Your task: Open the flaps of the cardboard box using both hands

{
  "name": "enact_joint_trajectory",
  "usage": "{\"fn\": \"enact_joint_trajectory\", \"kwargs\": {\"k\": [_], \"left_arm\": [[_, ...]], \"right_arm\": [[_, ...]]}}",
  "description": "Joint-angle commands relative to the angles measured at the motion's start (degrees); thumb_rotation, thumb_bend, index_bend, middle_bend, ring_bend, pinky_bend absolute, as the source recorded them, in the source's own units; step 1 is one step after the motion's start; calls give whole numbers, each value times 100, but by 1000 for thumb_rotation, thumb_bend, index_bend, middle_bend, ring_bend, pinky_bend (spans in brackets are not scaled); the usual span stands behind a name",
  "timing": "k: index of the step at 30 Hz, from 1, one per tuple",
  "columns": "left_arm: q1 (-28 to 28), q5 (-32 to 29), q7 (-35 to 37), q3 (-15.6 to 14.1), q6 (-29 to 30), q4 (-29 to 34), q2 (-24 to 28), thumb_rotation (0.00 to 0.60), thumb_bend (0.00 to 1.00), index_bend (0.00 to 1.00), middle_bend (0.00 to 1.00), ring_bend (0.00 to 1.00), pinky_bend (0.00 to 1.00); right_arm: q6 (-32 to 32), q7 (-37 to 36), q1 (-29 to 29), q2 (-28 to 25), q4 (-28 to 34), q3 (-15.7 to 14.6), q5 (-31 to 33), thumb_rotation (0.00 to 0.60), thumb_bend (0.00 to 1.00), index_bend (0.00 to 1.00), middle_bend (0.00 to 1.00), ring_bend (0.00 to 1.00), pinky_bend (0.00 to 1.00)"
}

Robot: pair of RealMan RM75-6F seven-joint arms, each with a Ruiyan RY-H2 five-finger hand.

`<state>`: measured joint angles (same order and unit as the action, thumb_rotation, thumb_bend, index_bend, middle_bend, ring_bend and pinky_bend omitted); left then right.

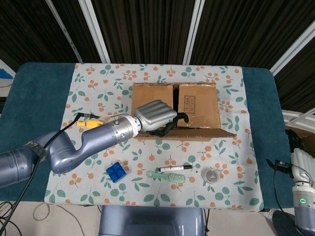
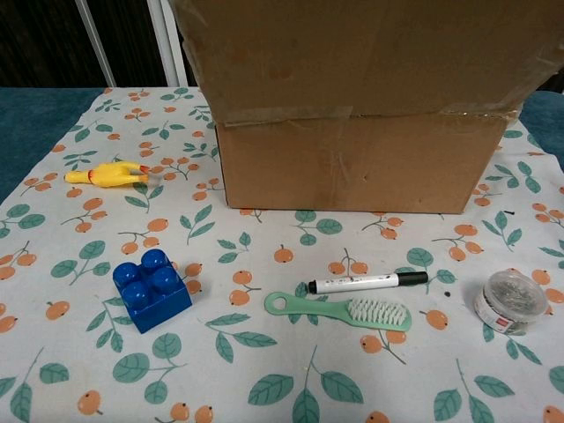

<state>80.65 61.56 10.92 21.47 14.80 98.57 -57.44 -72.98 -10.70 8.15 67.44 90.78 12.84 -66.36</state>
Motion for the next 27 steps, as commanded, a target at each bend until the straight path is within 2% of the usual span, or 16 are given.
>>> {"fn": "enact_joint_trajectory", "kwargs": {"k": [1,5,12,15,18,20,22,25,27], "left_arm": [[-97,156,121,91,-68,133,38,600,773,215,442,427,468],[-172,324,194,102,-153,221,27,600,772,215,443,427,468],[-270,577,155,-56,-126,81,-147,600,745,215,437,424,466],[-310,657,16,-145,103,-55,-224,600,602,213,407,403,446],[-391,660,-300,-273,583,-186,-297,600,383,194,334,339,399],[-462,635,-690,-400,1031,-271,-397,600,322,172,269,269,340],[-466,509,-1022,-529,1240,-329,-486,600,381,154,235,227,307],[-269,310,-1347,-680,1043,-450,-534,600,538,135,234,218,304],[-102,264,-1544,-744,923,-597,-597,600,593,135,242,218,311]], "right_arm": [[5,-1,2,0,0,1,4,600,249,0,0,0,209],[12,-4,3,-2,4,2,12,600,249,0,0,0,209],[29,-10,2,-14,14,1,28,600,249,0,0,0,209],[39,-11,4,-15,13,6,46,600,249,0,0,0,209],[45,-8,7,-14,15,7,54,600,249,0,0,0,209],[50,-2,11,-12,16,6,53,600,249,0,0,0,209],[54,1,14,-11,23,3,50,600,249,0,0,0,209],[60,5,17,-14,40,1,48,600,249,0,0,0,209],[60,8,16,-18,43,-3,46,600,249,0,0,0,209]]}}
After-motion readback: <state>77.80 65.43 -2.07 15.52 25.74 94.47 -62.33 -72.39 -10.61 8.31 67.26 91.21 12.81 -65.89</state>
